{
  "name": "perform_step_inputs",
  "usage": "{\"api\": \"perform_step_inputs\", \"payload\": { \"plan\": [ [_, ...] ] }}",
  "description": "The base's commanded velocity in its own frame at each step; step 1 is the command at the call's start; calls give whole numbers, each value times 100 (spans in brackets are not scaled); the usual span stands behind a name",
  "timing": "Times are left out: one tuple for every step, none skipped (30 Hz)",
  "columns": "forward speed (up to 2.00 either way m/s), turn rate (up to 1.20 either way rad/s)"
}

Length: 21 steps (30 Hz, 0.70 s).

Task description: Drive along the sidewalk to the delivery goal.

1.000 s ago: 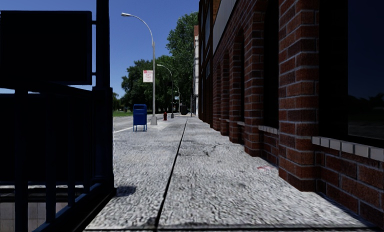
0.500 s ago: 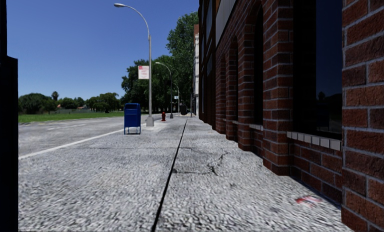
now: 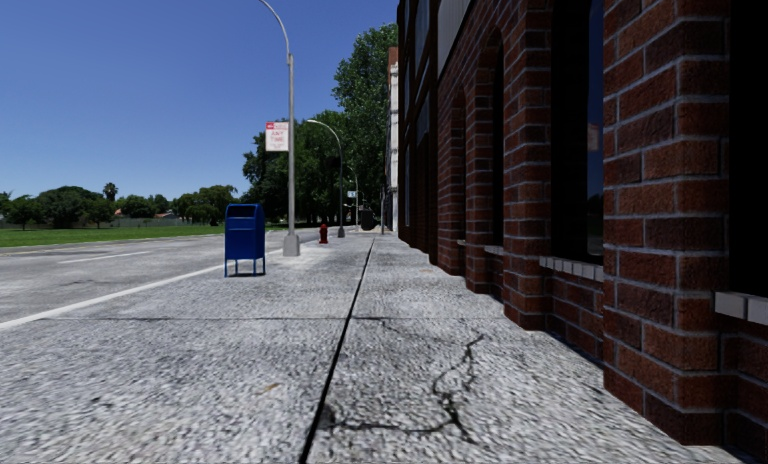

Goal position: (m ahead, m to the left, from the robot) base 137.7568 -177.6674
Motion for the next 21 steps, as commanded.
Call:
{"api": "perform_step_inputs", "payload": {
  "plan": [
    [200,0],
    [200,0],
    [200,0],
    [200,0],
    [200,0],
    [200,0],
    [200,0],
    [200,0],
    [200,0],
    [200,0],
    [200,0],
    [200,0],
    [200,0],
    [200,0],
    [200,0],
    [200,0],
    [200,0],
    [200,0],
    [200,0],
    [200,0],
    [200,0]
  ]
}}
